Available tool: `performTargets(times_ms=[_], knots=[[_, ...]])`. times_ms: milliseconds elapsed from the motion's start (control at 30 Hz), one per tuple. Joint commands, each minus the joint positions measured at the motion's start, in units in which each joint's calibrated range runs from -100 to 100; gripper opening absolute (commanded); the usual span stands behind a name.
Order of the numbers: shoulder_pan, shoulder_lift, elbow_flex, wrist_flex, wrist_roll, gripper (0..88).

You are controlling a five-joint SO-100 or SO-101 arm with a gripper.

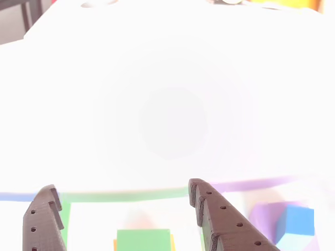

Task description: Tower of hanoi

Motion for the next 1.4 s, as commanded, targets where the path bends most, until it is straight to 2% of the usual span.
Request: performTargets(times_ms=[0,67,200,333,633,933,1067,1200,1367], knots=[[0.46,-18.64,-11.76,34.07,0.00,16.0],[0.56,-20.98,-18.94,45.89,0.00,6.5],[0.85,-20.01,-35.12,66.30,0.00,0.2],[0.56,-18.23,-49.21,82.33,0.00,0.1],[3.15,-13.87,-73.39,108.00,0.00,0.1],[6.12,-16.21,-79.21,117.31,0.00,2.0],[12.54,-20.25,-77.67,119.09,0.00,3.2],[20.21,-25.01,-70.03,116.50,0.00,4.9],[26.45,-30.18,-58.67,109.53,0.00,13.9]])
